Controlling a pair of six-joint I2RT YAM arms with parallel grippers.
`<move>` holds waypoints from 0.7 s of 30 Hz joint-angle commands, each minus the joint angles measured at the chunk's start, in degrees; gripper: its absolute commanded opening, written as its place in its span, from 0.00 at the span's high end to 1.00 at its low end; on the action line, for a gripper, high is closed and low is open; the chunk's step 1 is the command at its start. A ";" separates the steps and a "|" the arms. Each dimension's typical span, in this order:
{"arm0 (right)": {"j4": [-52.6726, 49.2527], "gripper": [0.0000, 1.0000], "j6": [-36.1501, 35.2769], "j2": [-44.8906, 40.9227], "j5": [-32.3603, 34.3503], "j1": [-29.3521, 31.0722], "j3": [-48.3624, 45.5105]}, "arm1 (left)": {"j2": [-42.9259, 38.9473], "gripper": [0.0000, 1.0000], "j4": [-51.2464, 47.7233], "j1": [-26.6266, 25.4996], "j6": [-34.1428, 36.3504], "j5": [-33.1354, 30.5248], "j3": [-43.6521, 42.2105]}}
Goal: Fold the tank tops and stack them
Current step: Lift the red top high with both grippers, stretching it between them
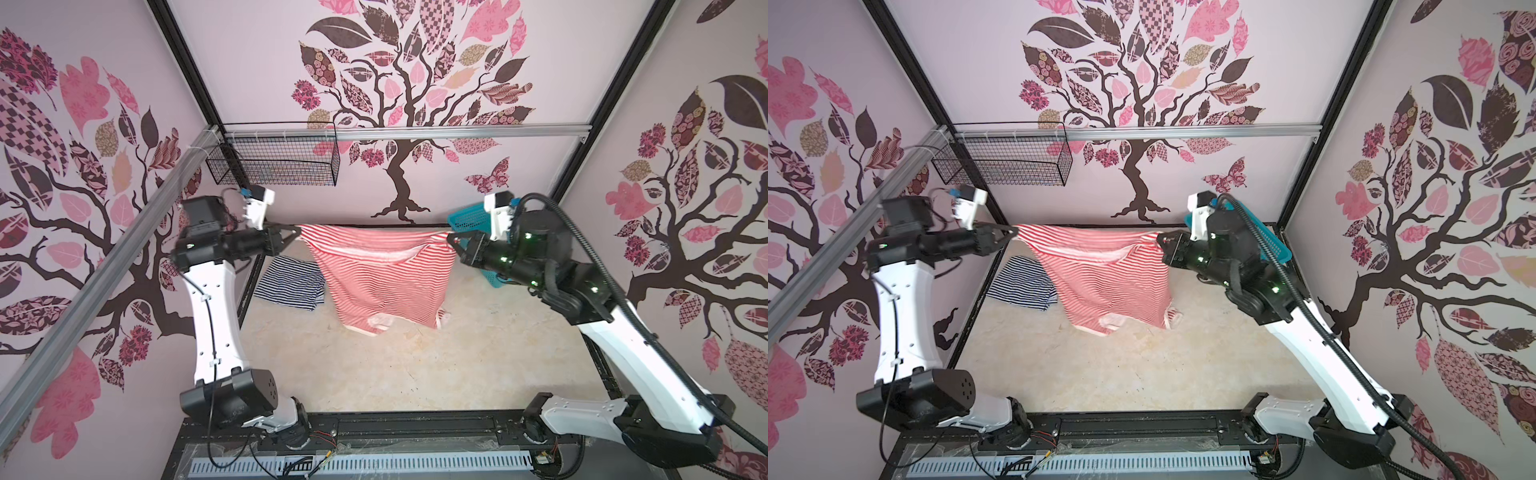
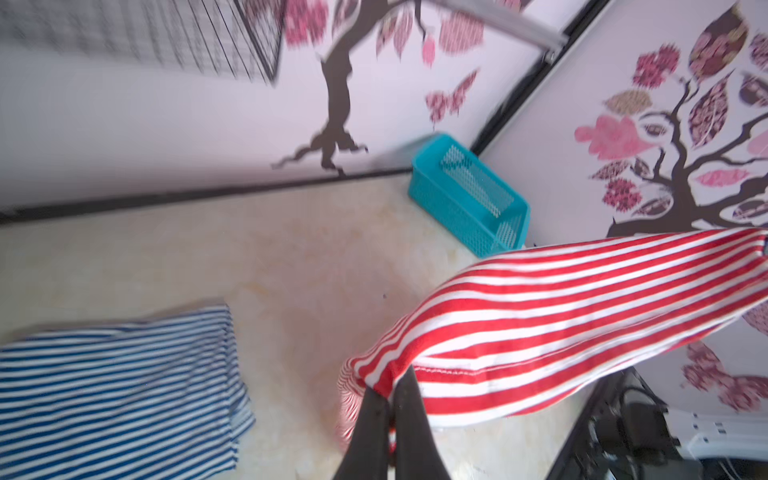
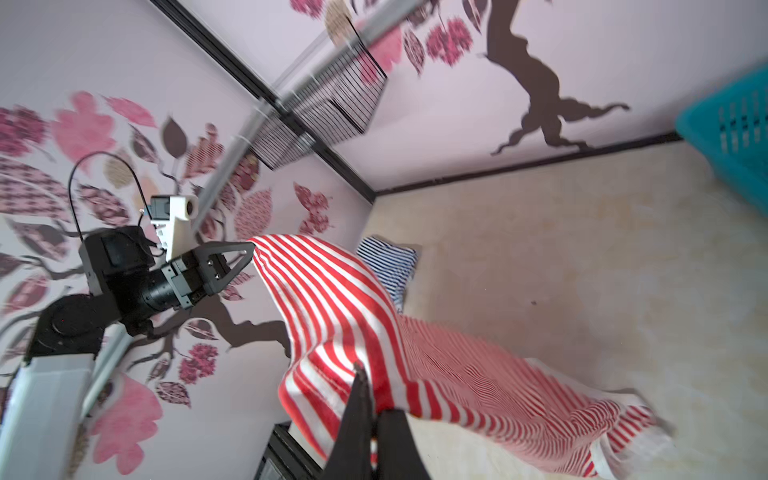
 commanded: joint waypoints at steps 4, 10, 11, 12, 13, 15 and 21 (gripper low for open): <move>-10.16 1.00 -3.12 -2.74 2.90 -0.01 15.03 | -2.91 1.00 -13.99 6.80 -1.72 6.13 15.84; -9.19 1.00 -0.94 -7.31 -3.24 -0.04 13.98 | -15.59 1.00 -12.33 7.36 -1.38 2.30 11.29; -8.95 1.00 -0.41 -8.39 -4.03 -0.04 12.99 | -18.31 1.00 -11.13 7.33 -1.69 1.42 9.69; -8.63 1.00 0.16 -9.45 -4.57 0.00 11.82 | -20.66 1.00 -9.65 7.31 -2.24 0.82 8.05; -7.99 1.00 0.76 -10.80 -5.12 -0.03 10.31 | -23.31 1.00 -7.60 7.31 -3.16 0.30 6.03; -7.45 1.00 1.65 -12.52 -5.62 -0.02 8.39 | -26.82 1.00 -5.11 7.32 -4.80 0.43 3.34; -10.91 1.00 0.25 -10.71 -0.49 0.00 8.50 | -23.82 1.00 -0.40 7.32 -12.05 6.33 0.00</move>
